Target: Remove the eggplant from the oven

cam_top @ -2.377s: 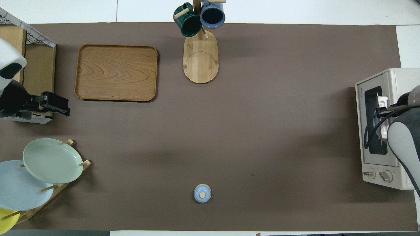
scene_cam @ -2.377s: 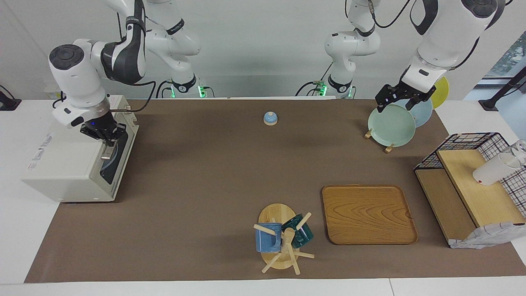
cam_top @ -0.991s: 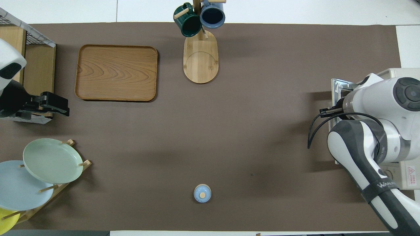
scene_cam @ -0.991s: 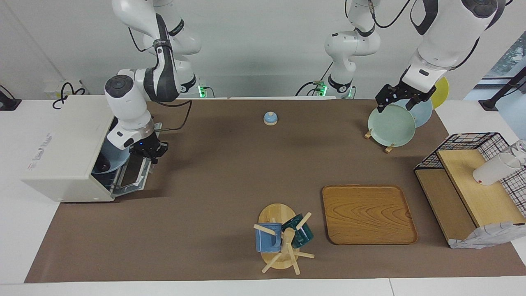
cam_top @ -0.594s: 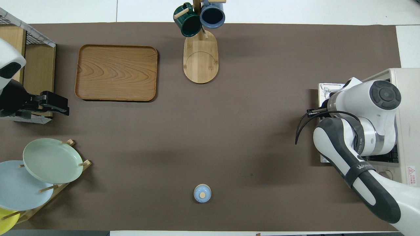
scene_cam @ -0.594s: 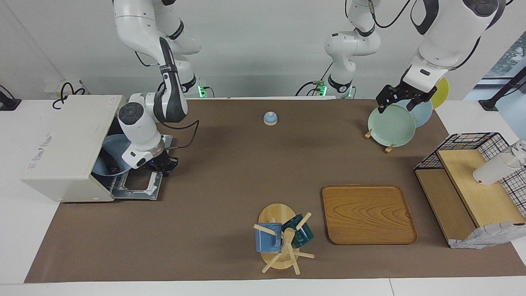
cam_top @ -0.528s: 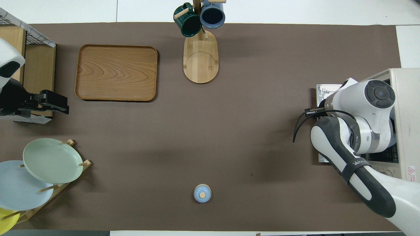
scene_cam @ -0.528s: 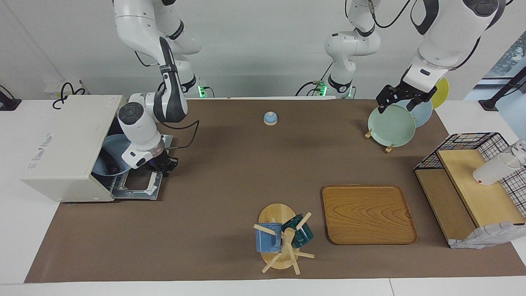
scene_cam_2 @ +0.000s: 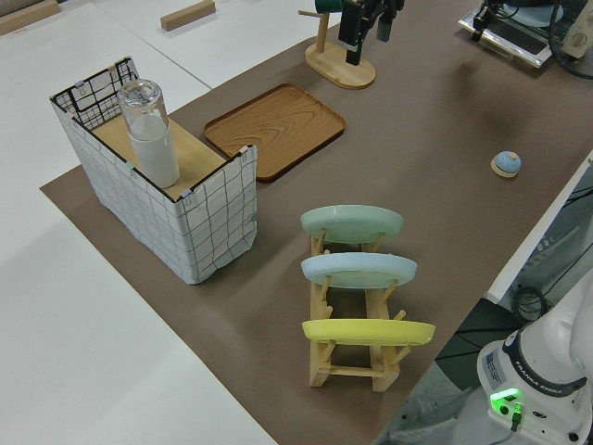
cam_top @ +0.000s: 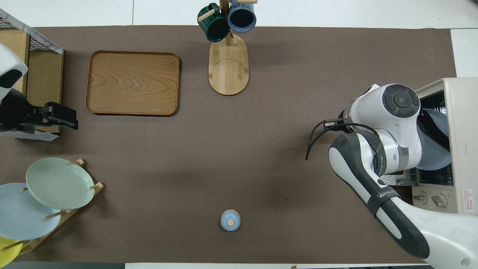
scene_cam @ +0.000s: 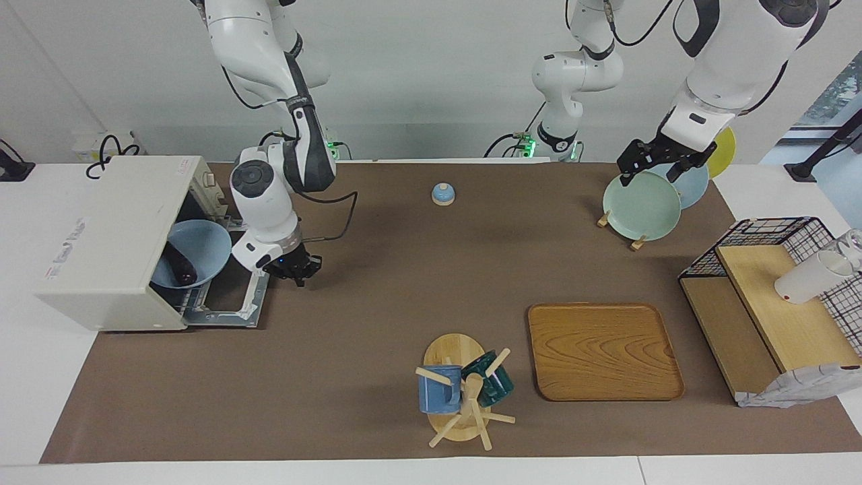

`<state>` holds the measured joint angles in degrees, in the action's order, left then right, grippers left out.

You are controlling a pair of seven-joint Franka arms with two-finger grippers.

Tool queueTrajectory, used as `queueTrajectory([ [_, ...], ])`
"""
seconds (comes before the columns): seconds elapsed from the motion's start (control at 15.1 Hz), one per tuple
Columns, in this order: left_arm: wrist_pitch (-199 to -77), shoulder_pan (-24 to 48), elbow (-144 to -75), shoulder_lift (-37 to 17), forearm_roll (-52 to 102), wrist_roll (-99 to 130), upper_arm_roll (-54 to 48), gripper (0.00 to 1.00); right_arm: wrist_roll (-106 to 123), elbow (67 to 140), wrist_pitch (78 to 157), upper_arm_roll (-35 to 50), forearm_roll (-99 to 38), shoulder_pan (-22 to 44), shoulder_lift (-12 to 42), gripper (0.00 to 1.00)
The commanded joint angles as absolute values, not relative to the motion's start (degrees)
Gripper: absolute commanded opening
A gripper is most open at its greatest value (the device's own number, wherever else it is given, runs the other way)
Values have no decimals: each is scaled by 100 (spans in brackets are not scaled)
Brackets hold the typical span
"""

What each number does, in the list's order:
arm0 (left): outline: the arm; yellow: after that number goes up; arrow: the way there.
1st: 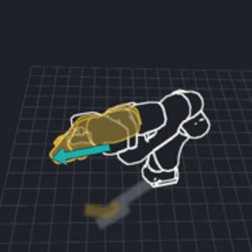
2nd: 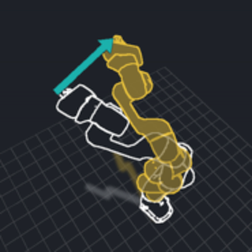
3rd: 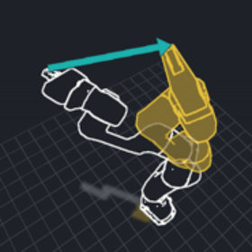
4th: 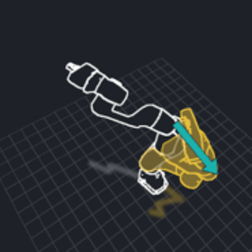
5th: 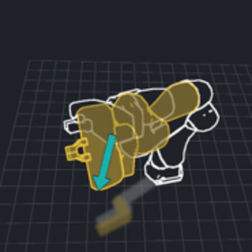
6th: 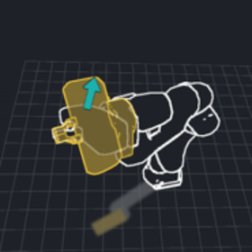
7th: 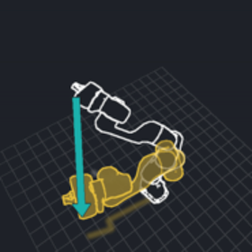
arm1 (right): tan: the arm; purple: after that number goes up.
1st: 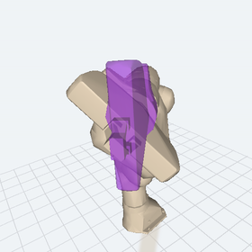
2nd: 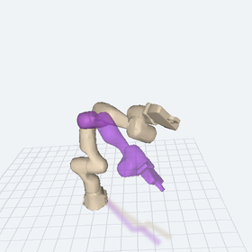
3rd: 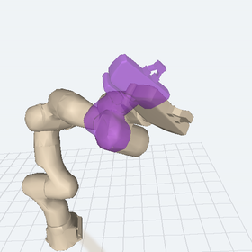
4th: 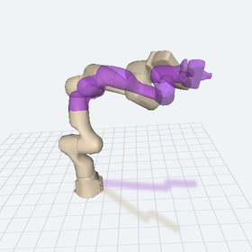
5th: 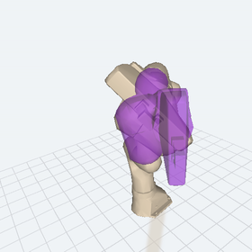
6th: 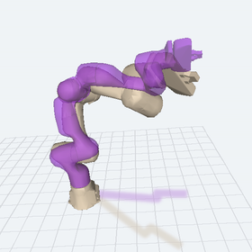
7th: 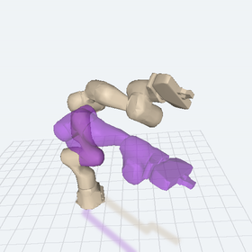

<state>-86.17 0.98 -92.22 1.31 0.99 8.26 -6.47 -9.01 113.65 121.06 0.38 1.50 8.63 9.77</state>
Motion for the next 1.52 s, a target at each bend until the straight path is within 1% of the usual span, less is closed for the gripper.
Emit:
queueTrajectory([
  [0.0, -8727, -149, -9229, 132, 123, 835, -668, 100, -1377, 10874, 10991, 18, 586, 800, 712, 45],
  [0.07, -8728, -158, -9229, 132, 123, 835, -668, 100, -1415, 10802, 10734, 9, 902, 721, 634, 46],
  [0.2, -8728, -158, -9229, 132, 123, 852, -668, 100, -1319, 10819, 10653, -18, 1046, 432, 571, 46],
  [0.33, -8736, -149, -9229, 141, 123, 853, -668, 100, -1353, 10776, 10486, -35, 1159, 439, 379, 46],
  [0.4, -8728, -158, -9229, 132, 123, 853, -668, 100, -1354, 10775, 10538, 0, 1386, 422, 352, 46],
  [0.46, -8736, -150, -9229, 132, 123, 853, -668, 100, -1310, 10923, 10764, 9, 1363, 335, 317, 46],
  [0.59, -8736, -158, -9229, 132, 123, 853, -668, 100, -1021, 11764, 11685, 0, 1354, 150, 54, 46],
  [0.66, -8736, -158, -9229, 132, 123, 844, -668, 100, -854, 12030, 11994, 0, 1345, 19, 18, 46],
  [0.79, -8736, -149, -9229, 132, 123, 844, -668, 100, -739, 12173, 12138, 0, 1345, -158, 9, 46],
  [0.99, -8745, -132, -9237, 141, 123, 835, -668, 100, -580, 12286, 12207, 0, 1258, -237, 26, 46],
  [1.19, -8745, -97, -9246, 141, 123, 835, -668, 100, -571, 12471, 12524, 0, 1239, -325, 18, 44],
  [1.45, -8824, -79, -9272, 141, 123, 853, -677, 100, -598, 12507, 12620, 0, 1222, -334, 9, 43],
])
